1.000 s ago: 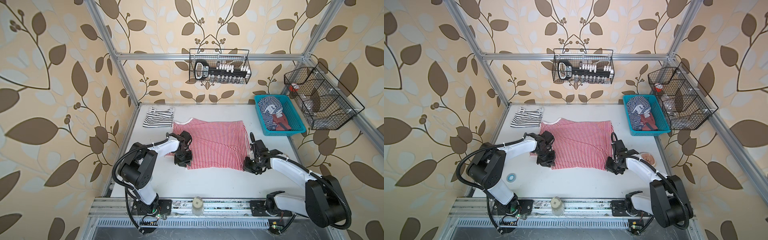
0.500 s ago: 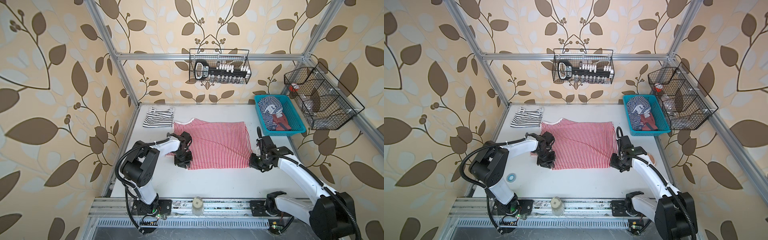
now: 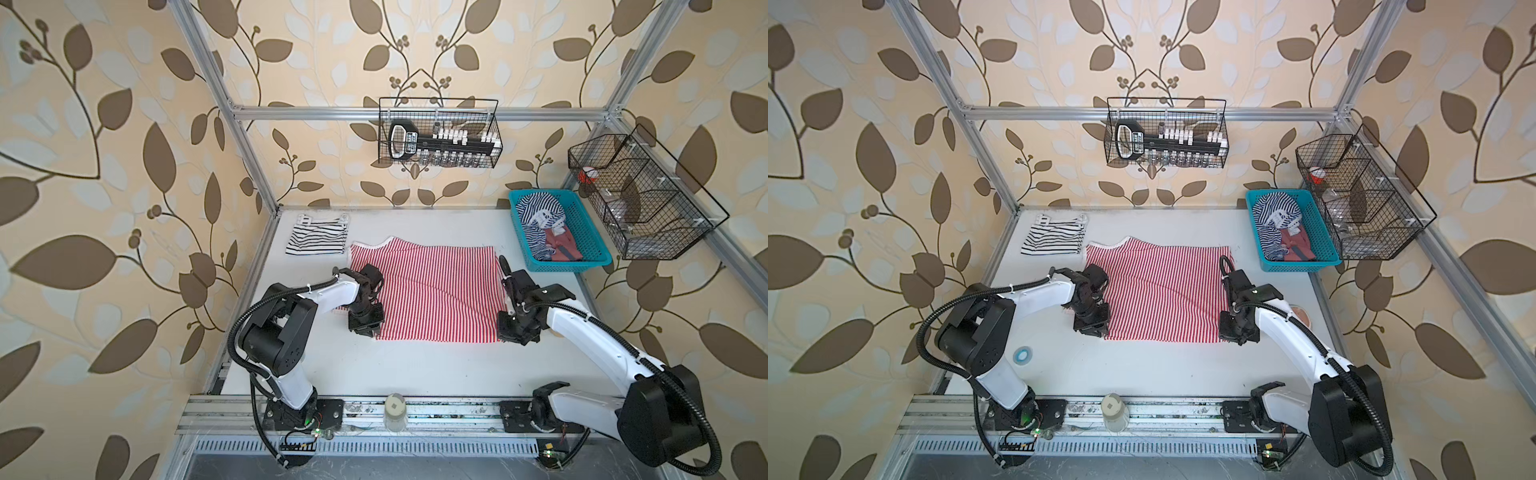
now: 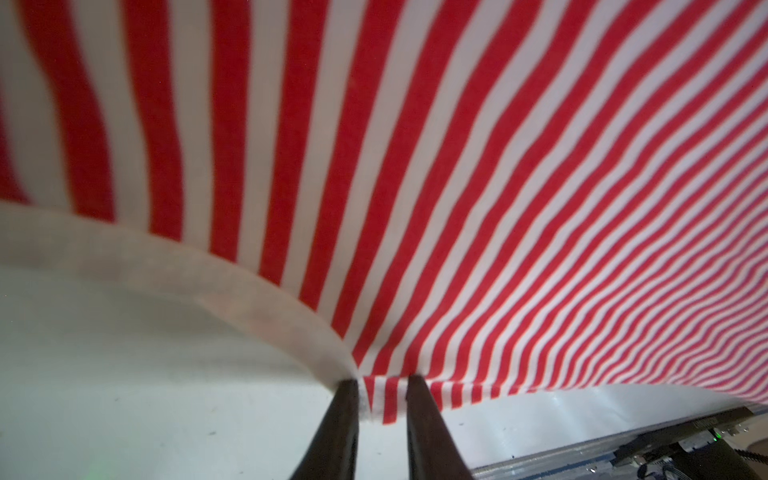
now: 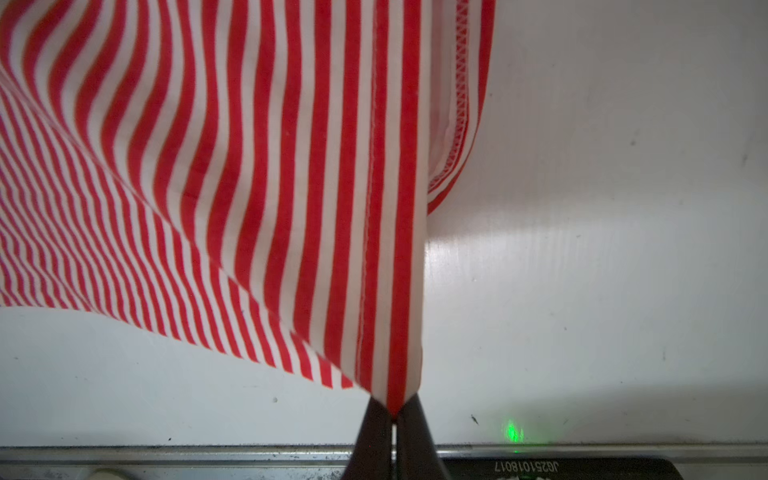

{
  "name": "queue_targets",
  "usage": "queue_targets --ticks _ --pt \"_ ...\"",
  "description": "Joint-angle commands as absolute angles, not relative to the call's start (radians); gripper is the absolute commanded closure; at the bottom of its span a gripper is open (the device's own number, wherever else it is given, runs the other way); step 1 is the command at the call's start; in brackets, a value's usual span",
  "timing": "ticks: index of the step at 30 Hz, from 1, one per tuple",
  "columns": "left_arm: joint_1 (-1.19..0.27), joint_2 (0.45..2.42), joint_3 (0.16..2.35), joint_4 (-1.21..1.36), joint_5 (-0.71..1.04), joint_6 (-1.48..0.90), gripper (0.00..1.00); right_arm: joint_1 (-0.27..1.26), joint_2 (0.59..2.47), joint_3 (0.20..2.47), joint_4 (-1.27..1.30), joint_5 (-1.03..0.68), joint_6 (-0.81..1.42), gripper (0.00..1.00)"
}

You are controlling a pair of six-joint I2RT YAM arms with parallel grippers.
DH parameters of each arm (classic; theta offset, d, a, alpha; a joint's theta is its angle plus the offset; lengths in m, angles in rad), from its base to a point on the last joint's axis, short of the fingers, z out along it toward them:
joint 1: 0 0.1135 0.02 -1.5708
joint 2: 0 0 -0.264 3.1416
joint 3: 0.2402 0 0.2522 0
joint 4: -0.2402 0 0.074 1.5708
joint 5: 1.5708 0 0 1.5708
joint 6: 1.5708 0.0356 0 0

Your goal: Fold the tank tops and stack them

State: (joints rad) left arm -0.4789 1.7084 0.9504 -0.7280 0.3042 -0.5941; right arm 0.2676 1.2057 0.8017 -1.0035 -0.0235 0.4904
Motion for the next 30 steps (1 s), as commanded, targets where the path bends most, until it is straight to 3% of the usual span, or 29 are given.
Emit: queue_targets --ticks 1,11,22,25,27,30 --pt "-0.499 1.825 0.862 -0.707 0.165 -0.590 0.76 0.242 1.193 0.877 -1.043 -0.069 0.452 1.00" --pt "-0.500 1.851 0.873 -0.689 0.152 -0.593 0.76 0.075 1.379 0.993 -1.056 -0.171 0.299 0.91" --pt "-0.500 1.874 0.896 -0.693 0.157 -0.594 0.76 0.025 1.696 1.162 -0.952 -0.267 0.258 0.94" --pt "-0.499 1.883 0.909 -0.695 0.157 -0.596 0.76 0.024 1.746 1.212 -0.952 -0.272 0.249 0.88" --pt "-0.499 1.895 0.922 -0.701 0.158 -0.594 0.76 0.020 1.796 1.237 -0.951 -0.278 0.235 0.76" --pt "-0.500 1.899 0.938 -0.712 0.158 -0.586 0.76 0.017 1.822 1.238 -0.942 -0.271 0.232 0.73"
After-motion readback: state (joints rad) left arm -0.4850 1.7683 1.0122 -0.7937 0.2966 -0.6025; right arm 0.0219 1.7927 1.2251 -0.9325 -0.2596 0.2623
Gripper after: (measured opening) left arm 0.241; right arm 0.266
